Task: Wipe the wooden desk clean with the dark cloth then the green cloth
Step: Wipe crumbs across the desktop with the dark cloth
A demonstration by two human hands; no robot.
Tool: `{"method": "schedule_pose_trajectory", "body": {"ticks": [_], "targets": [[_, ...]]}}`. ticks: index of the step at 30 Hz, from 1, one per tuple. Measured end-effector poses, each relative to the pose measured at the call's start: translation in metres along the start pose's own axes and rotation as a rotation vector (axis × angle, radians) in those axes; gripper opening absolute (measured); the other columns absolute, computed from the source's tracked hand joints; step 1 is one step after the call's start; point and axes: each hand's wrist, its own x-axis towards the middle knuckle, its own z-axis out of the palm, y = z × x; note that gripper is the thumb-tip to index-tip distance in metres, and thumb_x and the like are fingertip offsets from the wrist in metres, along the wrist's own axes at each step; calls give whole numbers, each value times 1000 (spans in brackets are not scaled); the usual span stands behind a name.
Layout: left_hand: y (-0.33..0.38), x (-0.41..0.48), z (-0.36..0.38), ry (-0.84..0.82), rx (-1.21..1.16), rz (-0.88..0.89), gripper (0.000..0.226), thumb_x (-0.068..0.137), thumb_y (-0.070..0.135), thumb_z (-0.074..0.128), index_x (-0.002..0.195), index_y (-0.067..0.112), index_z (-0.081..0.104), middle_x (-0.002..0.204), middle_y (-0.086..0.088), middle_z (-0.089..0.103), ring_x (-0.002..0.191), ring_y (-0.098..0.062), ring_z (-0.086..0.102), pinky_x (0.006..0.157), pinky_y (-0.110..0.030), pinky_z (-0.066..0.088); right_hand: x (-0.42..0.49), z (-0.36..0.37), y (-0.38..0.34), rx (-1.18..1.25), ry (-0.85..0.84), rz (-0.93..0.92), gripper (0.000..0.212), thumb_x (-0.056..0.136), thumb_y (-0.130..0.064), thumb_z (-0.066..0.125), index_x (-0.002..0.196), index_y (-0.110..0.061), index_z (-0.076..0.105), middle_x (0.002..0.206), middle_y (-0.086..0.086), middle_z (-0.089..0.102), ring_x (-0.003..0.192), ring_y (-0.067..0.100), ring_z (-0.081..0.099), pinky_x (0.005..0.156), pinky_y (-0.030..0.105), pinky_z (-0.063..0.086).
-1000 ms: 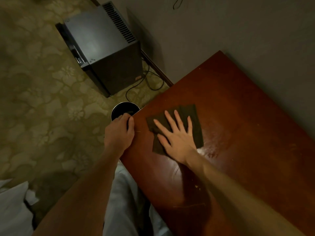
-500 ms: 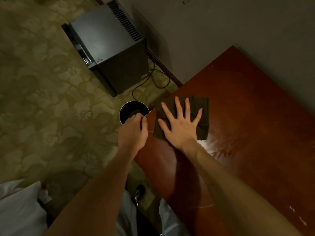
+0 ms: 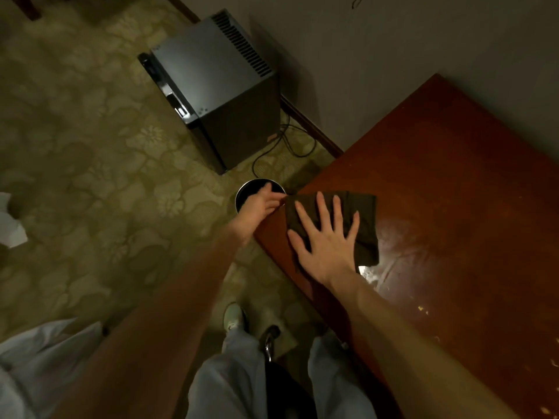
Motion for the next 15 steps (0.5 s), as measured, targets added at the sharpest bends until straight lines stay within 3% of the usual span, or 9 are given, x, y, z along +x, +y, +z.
{"method": "schedule_pose_trajectory", "body": {"ticks": [1, 3, 5, 7, 12, 15], "targets": [[3, -1, -5, -43, -48, -37, 65, 115, 44, 16, 141, 7, 63, 131, -6, 63, 118, -17, 59, 106, -23, 41, 4, 3, -12, -11, 11, -2, 64, 104, -70, 12, 163, -52, -3, 175, -3, -14, 160, 30, -21, 122, 68, -14], [2, -4, -12, -111, -94, -48, 72, 114, 46, 6, 147, 8, 57, 144, -12, 60, 129, -22, 57, 112, -29, 40, 3, 11, -34, -32, 11, -21, 61, 106, -66, 10, 164, -50, -2, 175, -1, -15, 159, 33, -22, 121, 70, -13], [-3, -9, -13, -126, -132, -49, 73, 113, 48, 6, 140, 10, 63, 147, -14, 61, 139, -25, 53, 124, -38, 32, -8, 19, -45, -52, 0, -92, 59, 108, -63, 11, 163, -51, -1, 175, 0, -16, 159, 33, -23, 121, 71, -10], [-4, -12, -10, -122, -158, -43, 74, 113, 50, 6, 135, 12, 66, 147, -12, 62, 142, -24, 52, 125, -38, 29, -26, 26, -40, -71, -1, -174, 57, 109, -61, 14, 163, -51, 1, 176, -1, -12, 159, 33, -21, 122, 71, -7], [0, -19, -9, -144, -106, -27, 72, 114, 49, 7, 148, 11, 58, 153, -6, 57, 143, -17, 47, 114, -29, 31, -67, 37, -13, -141, -25, -226, 57, 110, -57, 21, 164, -52, 2, 176, -3, -3, 161, 32, -12, 123, 70, 4], [-6, -14, -9, -165, -30, -8, 62, 115, 46, 17, 147, 14, 60, 144, 0, 59, 139, -12, 48, 103, -24, 35, -49, 35, -28, -143, -5, -208, 57, 110, -59, 21, 163, -53, 2, 176, -2, -3, 161, 34, -13, 121, 73, -1]]}}
